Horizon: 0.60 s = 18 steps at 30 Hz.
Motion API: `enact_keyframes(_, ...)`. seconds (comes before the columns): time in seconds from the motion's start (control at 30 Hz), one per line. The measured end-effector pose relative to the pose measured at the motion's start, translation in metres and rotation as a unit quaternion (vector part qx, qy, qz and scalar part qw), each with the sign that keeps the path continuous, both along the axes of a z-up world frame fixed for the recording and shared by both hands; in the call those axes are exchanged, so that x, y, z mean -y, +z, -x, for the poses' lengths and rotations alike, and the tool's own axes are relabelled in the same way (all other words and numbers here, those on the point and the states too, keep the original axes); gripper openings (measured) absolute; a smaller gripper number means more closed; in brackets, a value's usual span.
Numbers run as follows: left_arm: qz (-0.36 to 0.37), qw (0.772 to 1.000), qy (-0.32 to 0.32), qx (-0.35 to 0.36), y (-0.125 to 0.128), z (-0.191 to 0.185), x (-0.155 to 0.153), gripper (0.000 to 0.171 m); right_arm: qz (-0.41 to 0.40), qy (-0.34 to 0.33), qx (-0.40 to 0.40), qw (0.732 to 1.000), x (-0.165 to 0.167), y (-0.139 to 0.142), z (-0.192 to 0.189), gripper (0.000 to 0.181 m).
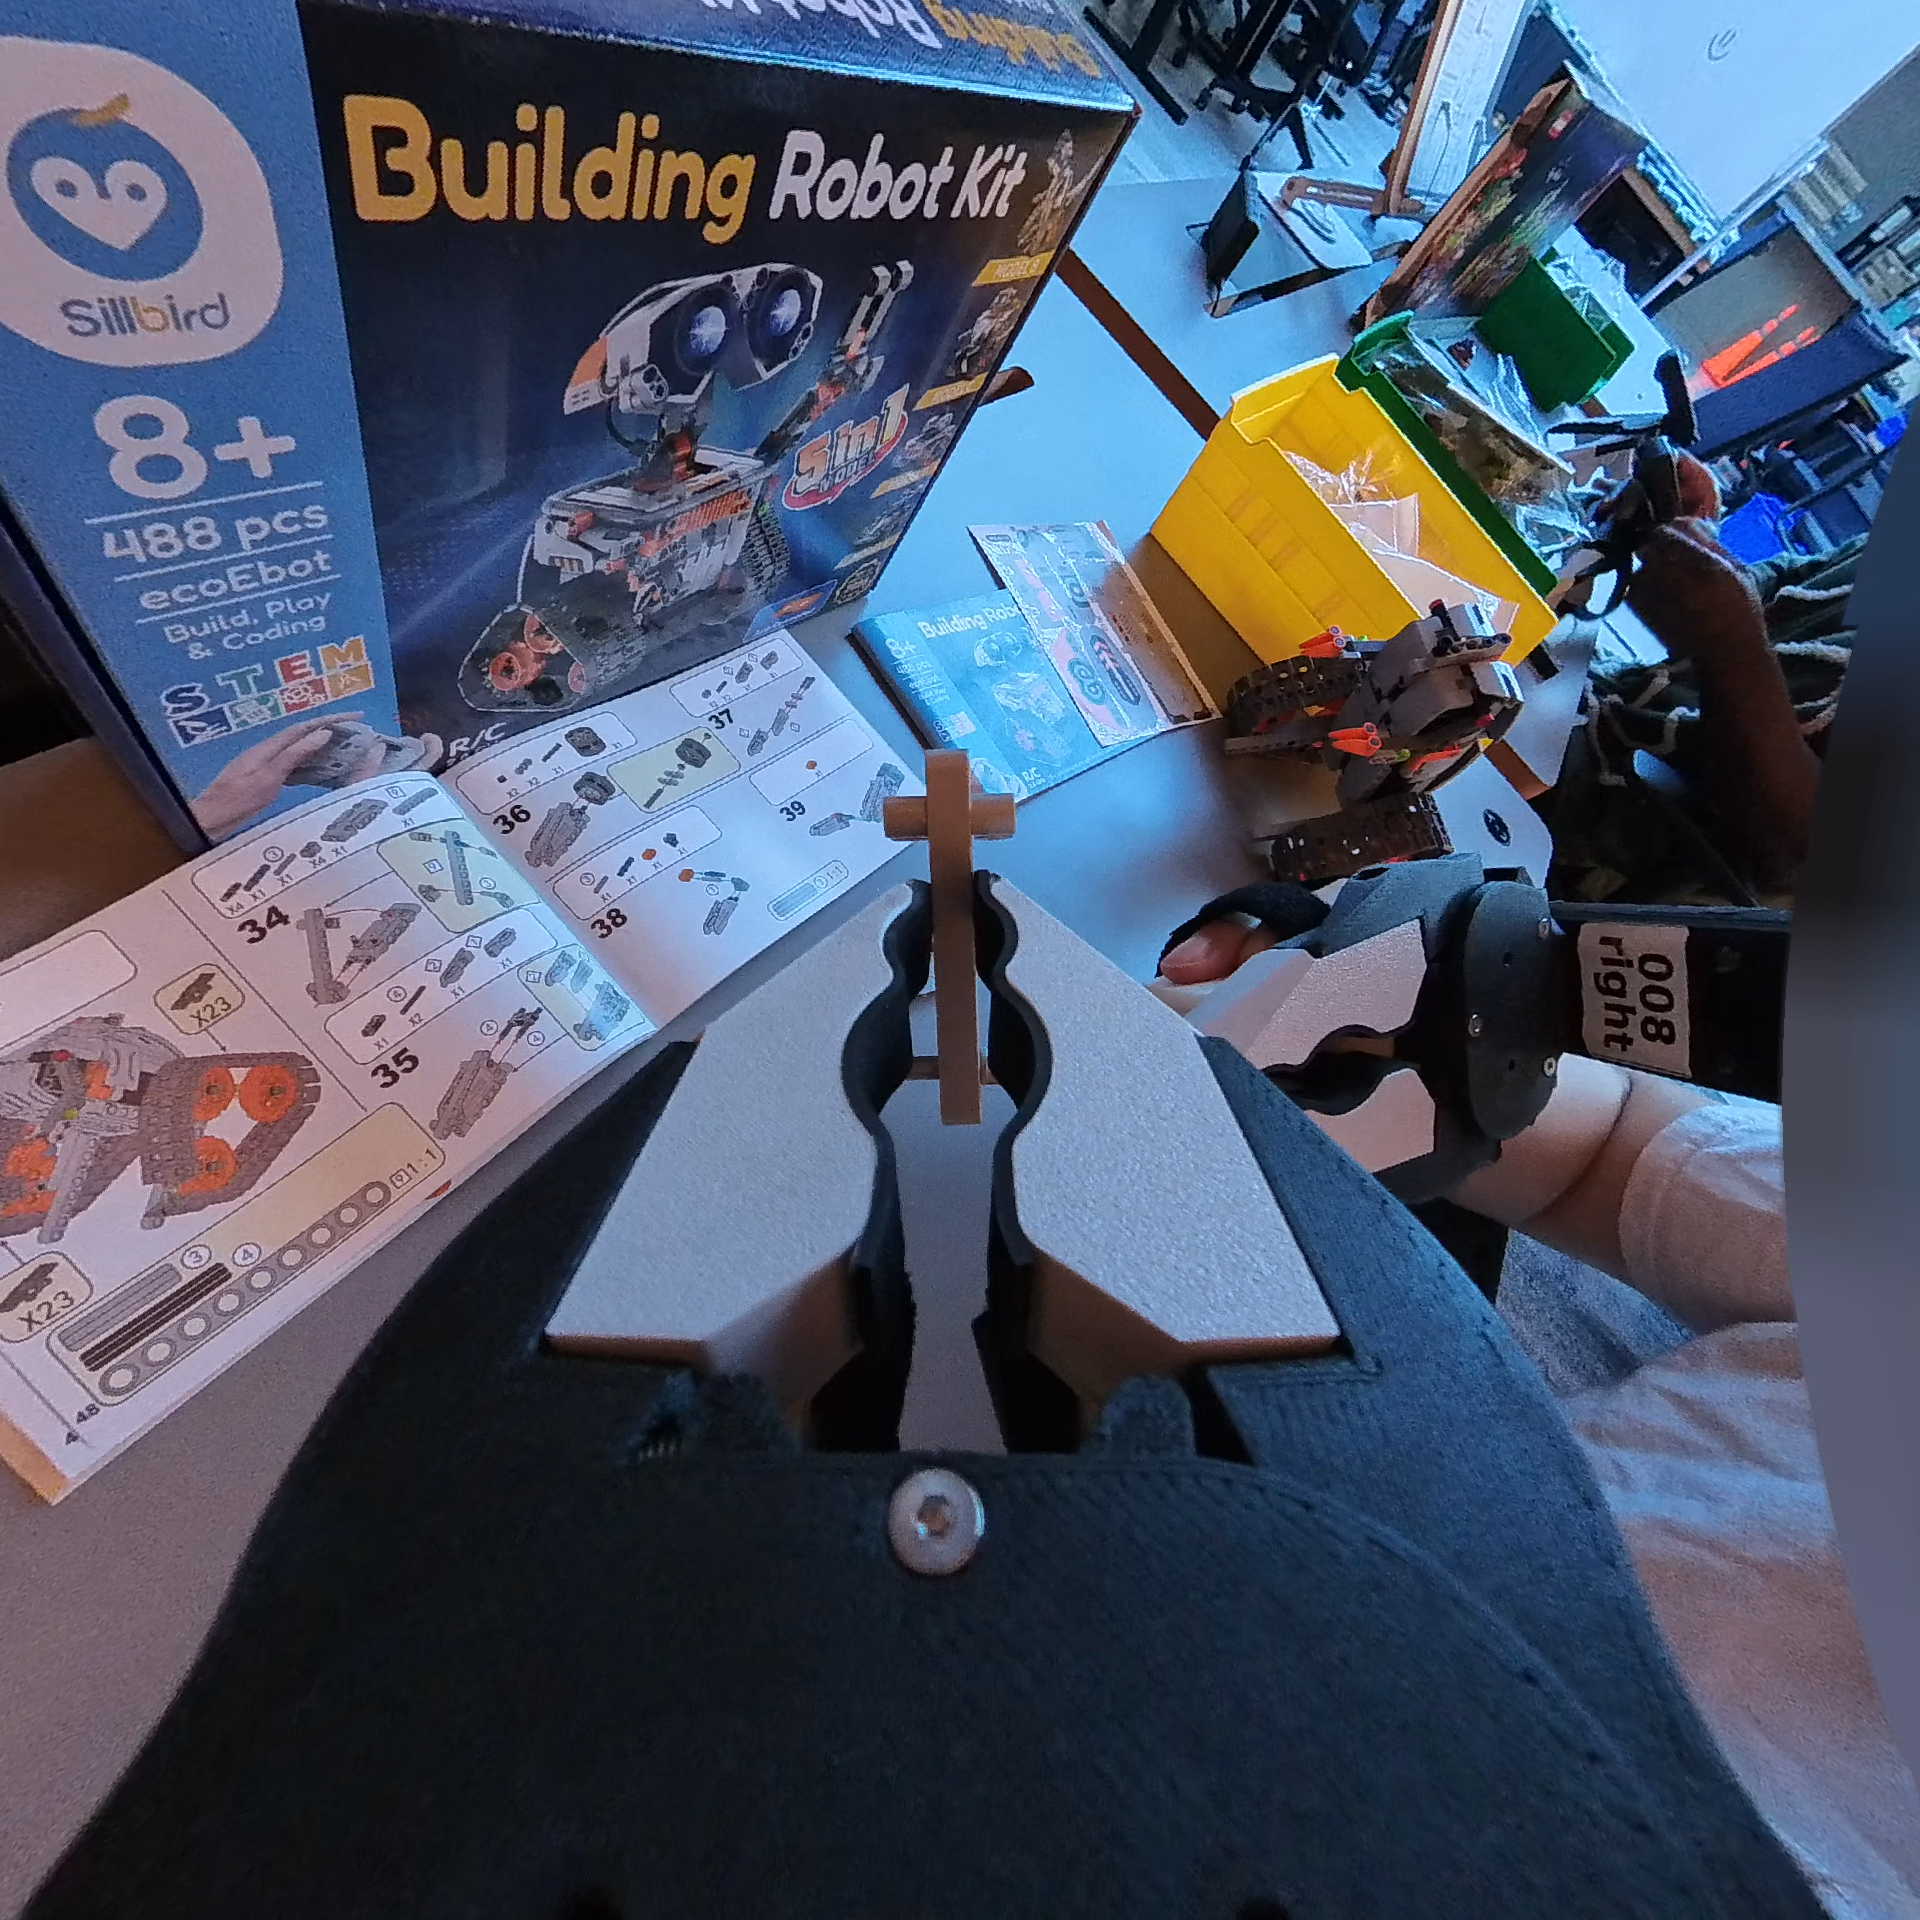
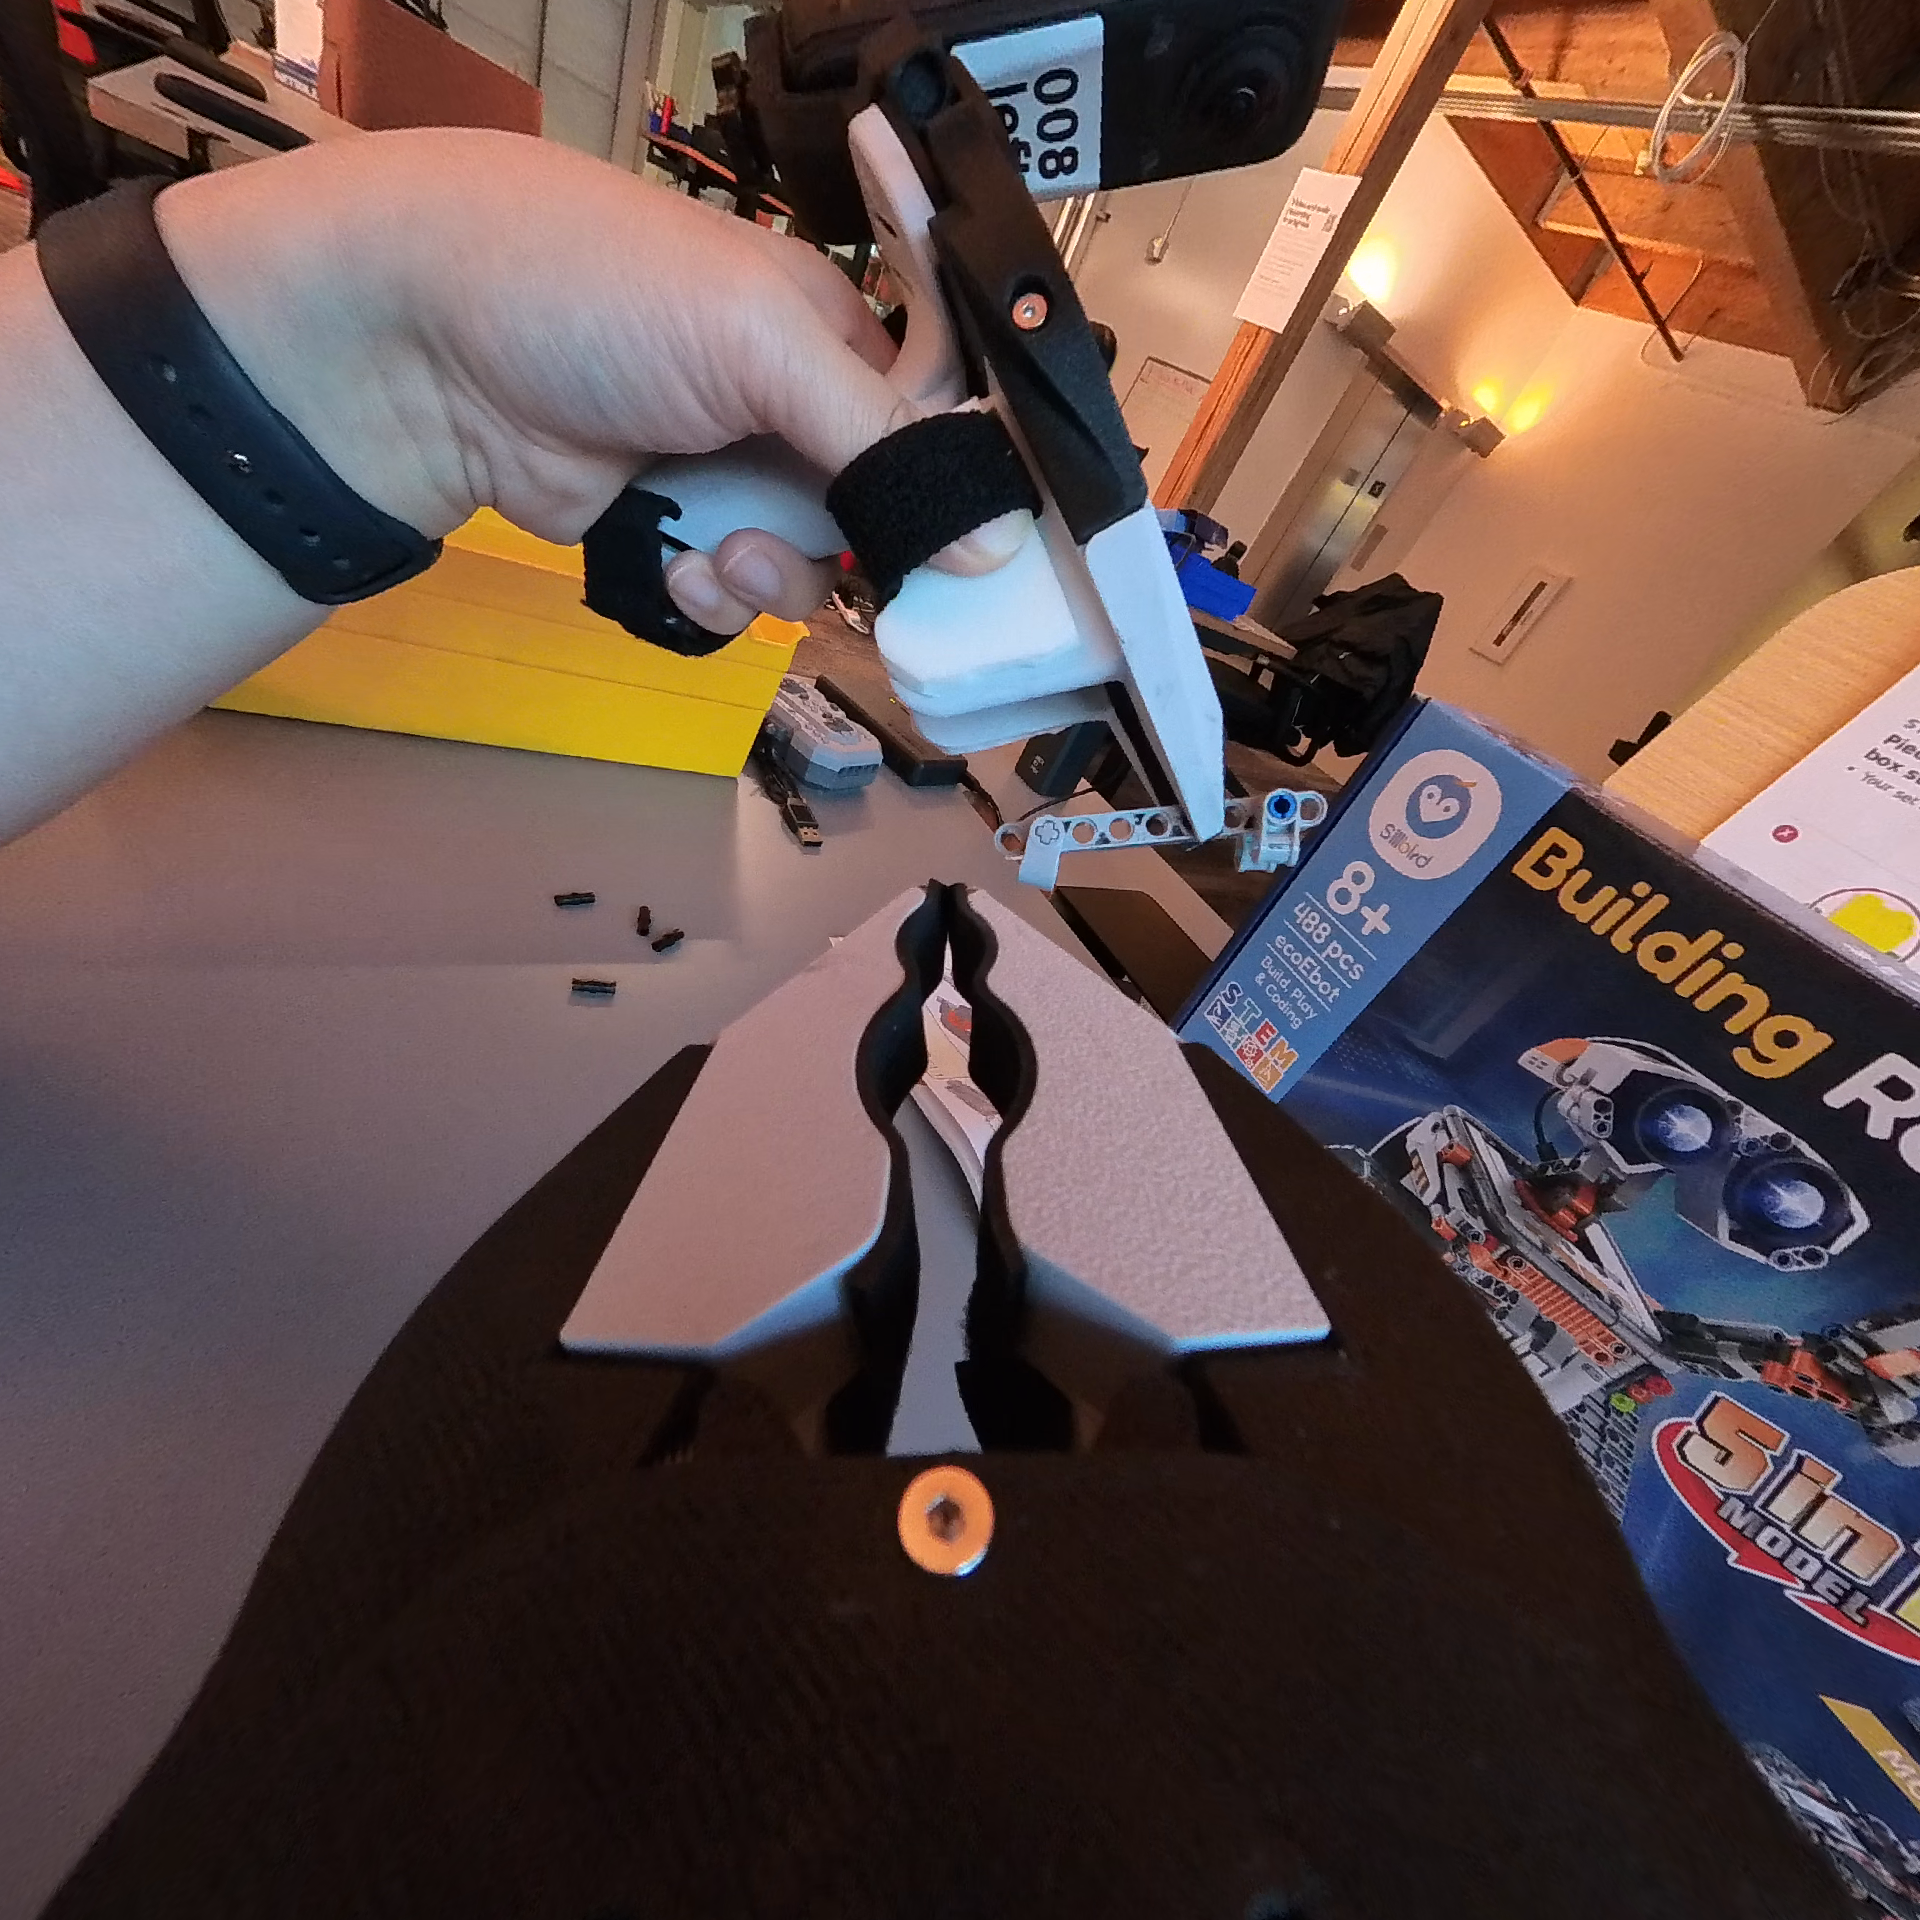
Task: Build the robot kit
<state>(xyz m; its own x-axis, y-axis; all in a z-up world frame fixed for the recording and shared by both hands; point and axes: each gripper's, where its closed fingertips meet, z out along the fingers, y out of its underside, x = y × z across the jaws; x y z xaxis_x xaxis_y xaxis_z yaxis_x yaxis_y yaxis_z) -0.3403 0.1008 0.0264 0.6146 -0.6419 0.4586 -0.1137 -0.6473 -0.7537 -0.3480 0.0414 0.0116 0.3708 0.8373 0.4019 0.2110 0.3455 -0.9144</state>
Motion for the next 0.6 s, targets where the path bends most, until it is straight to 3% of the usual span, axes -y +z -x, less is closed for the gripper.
enact_keyframes(0.43,0.001,1.000,-0.004,-0.002,-0.001,-0.002,0.001,0.006,0.009,-0.020,0.003,1.000,-0.008,-0.003,-0.004,0.000)
enact_keyframes(0.6,0.005,1.000,-0.008,-0.003,-0.003,-0.004,0.001,0.006,0.009,-0.038,0.020,0.999,-0.023,-0.003,-0.015,0.011)
